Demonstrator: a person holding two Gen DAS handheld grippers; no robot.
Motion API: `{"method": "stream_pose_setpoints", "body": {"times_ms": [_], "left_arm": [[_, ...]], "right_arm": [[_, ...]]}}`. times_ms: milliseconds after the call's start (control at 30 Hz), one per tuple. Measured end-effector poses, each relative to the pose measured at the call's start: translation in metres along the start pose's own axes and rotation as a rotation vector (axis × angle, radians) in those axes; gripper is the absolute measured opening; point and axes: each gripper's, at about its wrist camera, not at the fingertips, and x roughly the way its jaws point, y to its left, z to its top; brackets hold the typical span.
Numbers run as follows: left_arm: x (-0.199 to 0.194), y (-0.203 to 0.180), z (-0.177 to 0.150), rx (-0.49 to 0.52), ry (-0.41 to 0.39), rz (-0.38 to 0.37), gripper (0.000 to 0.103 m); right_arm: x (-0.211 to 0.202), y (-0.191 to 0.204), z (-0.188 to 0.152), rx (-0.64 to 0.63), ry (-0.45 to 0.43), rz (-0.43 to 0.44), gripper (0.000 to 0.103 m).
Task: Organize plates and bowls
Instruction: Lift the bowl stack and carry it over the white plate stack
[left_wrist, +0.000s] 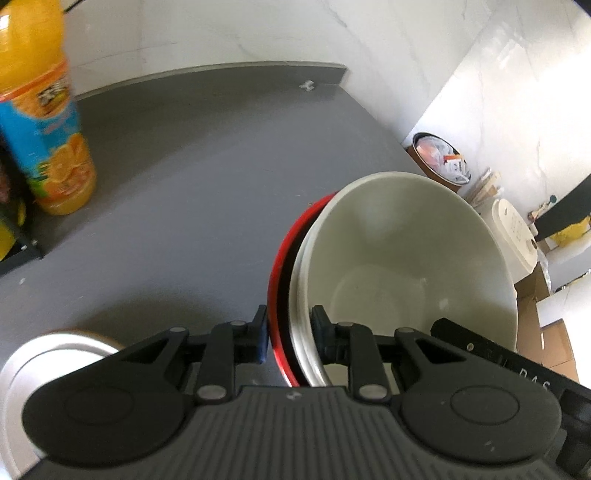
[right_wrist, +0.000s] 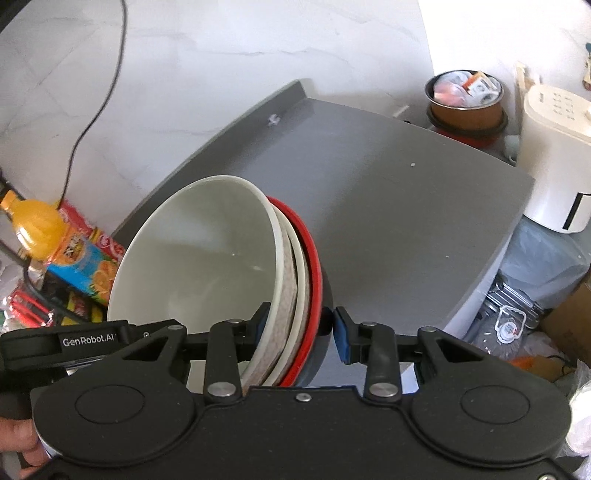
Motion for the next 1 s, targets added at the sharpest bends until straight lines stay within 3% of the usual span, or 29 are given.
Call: {"method": "stream_pose_setpoints", "body": {"times_ms": [1000], "left_arm": [[-0.114,0.133,-0.076,-0.104,-0.052,0.028,0.022]], "right_arm": [[-0.045,0.126,-0.098,-0.159,0.026,0.074,0.034]]}}
